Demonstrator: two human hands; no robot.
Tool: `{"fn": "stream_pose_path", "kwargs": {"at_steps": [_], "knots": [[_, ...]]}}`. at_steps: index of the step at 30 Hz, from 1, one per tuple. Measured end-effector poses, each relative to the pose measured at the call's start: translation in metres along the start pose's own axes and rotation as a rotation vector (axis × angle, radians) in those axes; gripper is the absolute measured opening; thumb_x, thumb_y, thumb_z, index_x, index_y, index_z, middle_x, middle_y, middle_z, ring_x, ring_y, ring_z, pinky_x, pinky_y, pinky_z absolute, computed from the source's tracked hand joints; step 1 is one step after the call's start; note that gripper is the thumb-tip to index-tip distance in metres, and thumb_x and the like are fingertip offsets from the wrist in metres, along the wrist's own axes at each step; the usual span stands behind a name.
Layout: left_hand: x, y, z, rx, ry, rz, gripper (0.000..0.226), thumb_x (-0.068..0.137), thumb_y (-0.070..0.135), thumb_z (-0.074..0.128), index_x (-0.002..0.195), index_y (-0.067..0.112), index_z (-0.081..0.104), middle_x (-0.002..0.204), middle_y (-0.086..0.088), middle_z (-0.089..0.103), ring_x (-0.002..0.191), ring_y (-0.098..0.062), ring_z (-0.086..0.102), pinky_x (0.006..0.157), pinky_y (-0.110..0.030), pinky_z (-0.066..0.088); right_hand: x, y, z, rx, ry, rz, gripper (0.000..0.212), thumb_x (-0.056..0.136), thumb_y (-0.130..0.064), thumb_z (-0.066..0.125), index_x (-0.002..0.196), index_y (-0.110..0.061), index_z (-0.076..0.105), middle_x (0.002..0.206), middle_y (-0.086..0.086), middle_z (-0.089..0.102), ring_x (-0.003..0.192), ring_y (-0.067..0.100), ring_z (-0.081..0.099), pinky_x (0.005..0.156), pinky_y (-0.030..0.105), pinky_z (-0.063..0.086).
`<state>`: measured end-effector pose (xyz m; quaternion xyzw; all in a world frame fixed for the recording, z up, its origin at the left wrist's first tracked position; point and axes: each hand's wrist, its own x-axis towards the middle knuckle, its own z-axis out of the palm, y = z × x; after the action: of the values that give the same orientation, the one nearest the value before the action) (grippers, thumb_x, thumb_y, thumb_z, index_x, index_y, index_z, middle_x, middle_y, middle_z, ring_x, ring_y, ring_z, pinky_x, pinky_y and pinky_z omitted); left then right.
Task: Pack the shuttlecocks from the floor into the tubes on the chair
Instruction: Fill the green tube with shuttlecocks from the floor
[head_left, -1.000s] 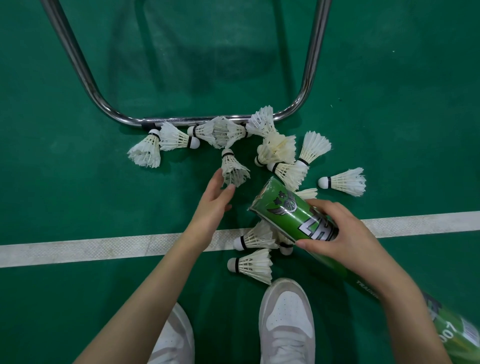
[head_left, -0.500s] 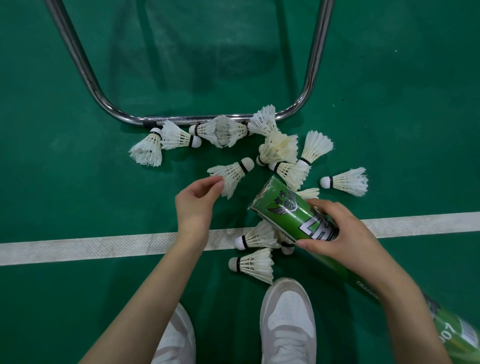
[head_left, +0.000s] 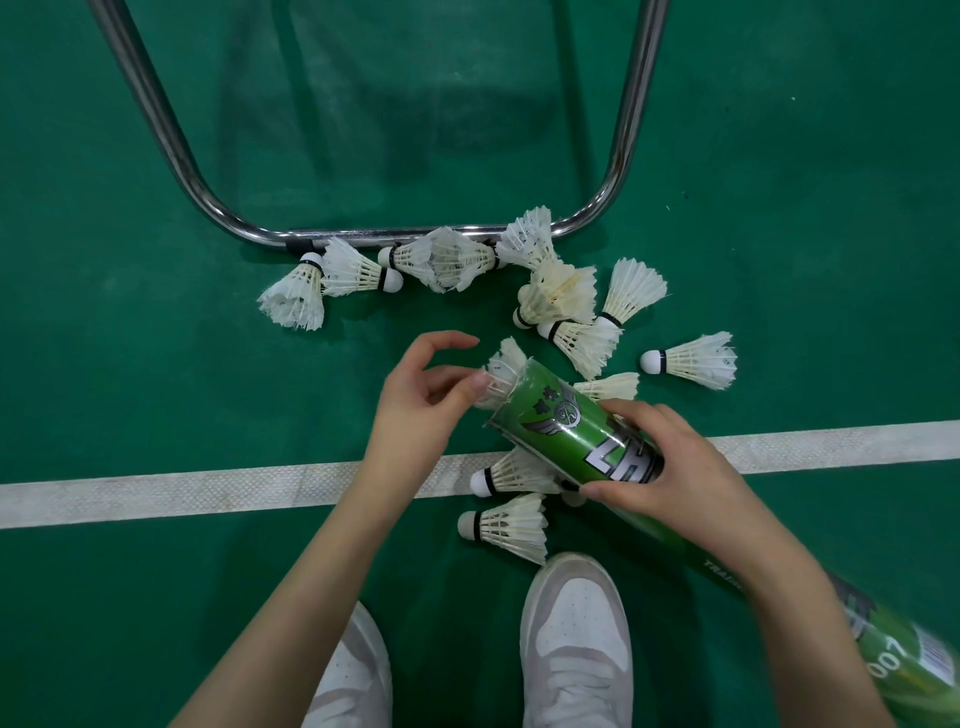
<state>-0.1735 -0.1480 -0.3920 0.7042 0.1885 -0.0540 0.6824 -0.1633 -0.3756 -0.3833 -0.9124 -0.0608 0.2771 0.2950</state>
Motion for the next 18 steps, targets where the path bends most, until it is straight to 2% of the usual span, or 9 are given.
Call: {"fn": "stream_pose_path", "kwargs": {"at_steps": [5, 7, 10, 14, 18], "knots": [[-0.004, -0.006, 0.005, -0.01, -0.093, 0.002, 0.018, 0.095, 0.013, 0.051, 0.106, 0.026, 0.055, 0.08, -0.004, 0.073, 0.078, -0.009, 0.065, 0.075, -0.016, 0.048, 0.0, 0.001, 0.002, 0.005, 0.0, -0.005, 0.074, 0.058, -0.052, 0.077, 0.123, -0.045, 0.042, 0.105, -0.018, 0.046, 0.097, 0.005, 0.049, 0.082, 0.031, 0.045], [-0.006, -0.007, 0.006, -0.039, -0.115, -0.004, 0.017, 0.096, 0.014, 0.048, 0.107, 0.025, 0.055, 0.078, -0.001, 0.072, 0.077, -0.007, 0.066, 0.074, -0.014, 0.047, 0.0, 0.0, 0.002, 0.001, -0.004, -0.007, 0.075, 0.058, -0.052, 0.077, 0.123, -0.045, 0.041, 0.106, -0.018, 0.046, 0.097, 0.005, 0.049, 0.083, 0.031, 0.045], [-0.008, -0.009, 0.008, -0.052, -0.152, -0.013, 0.017, 0.092, 0.019, 0.055, 0.107, 0.025, 0.055, 0.079, -0.003, 0.072, 0.08, -0.008, 0.065, 0.077, -0.018, 0.049, 0.001, 0.0, 0.003, 0.002, -0.005, -0.008, 0.074, 0.058, -0.052, 0.077, 0.122, -0.045, 0.042, 0.106, -0.017, 0.046, 0.097, 0.006, 0.05, 0.084, 0.033, 0.046], [-0.011, -0.013, 0.014, -0.002, -0.218, -0.006, 0.032, 0.085, 0.017, 0.068, 0.105, 0.036, 0.052, 0.079, -0.002, 0.072, 0.08, -0.014, 0.066, 0.08, -0.03, 0.052, 0.002, 0.0, 0.004, 0.009, -0.011, -0.027, 0.074, 0.055, -0.053, 0.078, 0.12, -0.047, 0.042, 0.102, -0.025, 0.044, 0.098, 0.004, 0.05, 0.086, 0.035, 0.047], [-0.015, -0.012, 0.017, 0.018, -0.234, -0.026, 0.051, 0.078, 0.009, 0.074, 0.113, 0.036, 0.048, 0.082, 0.004, 0.074, 0.079, -0.008, 0.068, 0.077, -0.022, 0.053, 0.002, 0.0, 0.006, 0.006, -0.017, -0.048, 0.076, 0.053, -0.056, 0.077, 0.121, -0.047, 0.043, 0.1, -0.031, 0.041, 0.098, 0.003, 0.05, 0.087, 0.037, 0.047]]}}
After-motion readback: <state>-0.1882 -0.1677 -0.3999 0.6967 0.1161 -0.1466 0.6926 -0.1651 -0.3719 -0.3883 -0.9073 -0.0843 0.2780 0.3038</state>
